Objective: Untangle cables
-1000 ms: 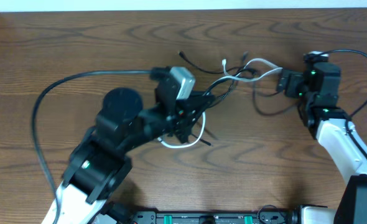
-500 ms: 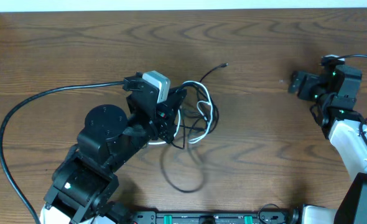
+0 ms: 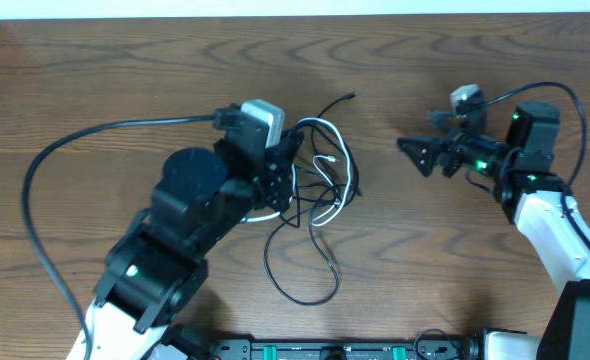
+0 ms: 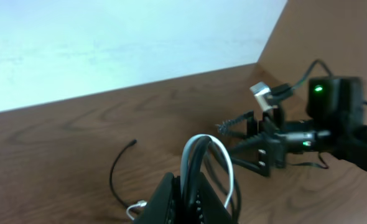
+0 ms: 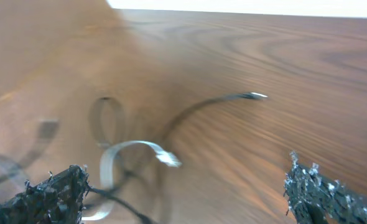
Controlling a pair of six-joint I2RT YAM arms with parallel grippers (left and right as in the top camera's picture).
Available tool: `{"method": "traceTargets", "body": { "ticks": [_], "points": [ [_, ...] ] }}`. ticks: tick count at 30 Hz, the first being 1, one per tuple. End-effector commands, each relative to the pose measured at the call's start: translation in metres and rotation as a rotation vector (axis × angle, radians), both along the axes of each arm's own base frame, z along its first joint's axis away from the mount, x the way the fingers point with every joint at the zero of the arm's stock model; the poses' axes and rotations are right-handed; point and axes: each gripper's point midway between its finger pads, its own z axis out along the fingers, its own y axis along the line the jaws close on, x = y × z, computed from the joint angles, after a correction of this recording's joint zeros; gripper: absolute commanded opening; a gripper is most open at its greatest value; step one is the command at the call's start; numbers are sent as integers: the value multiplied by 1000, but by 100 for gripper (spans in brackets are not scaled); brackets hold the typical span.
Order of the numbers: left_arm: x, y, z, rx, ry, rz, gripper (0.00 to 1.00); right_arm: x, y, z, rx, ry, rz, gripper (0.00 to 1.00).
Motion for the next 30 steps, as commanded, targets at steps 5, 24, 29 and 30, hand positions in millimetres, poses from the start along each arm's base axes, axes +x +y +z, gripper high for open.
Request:
{"method": "traceTargets", "body": {
  "ticks": [5,24,29,30],
  "points": [
    [29,-1,-15,-12,48,99,7,-35,57,17,85,-44,269,99],
    [58,39,-55,77,143,403,7,-42,85,17,53,-74,313,99],
    [59,58,-61,95,162,518,8,-27,80,17,48,-49,224,99],
    [59,62,-62,97,166,538,7,-24,79,18,51,-45,207,99]
  ]
}}
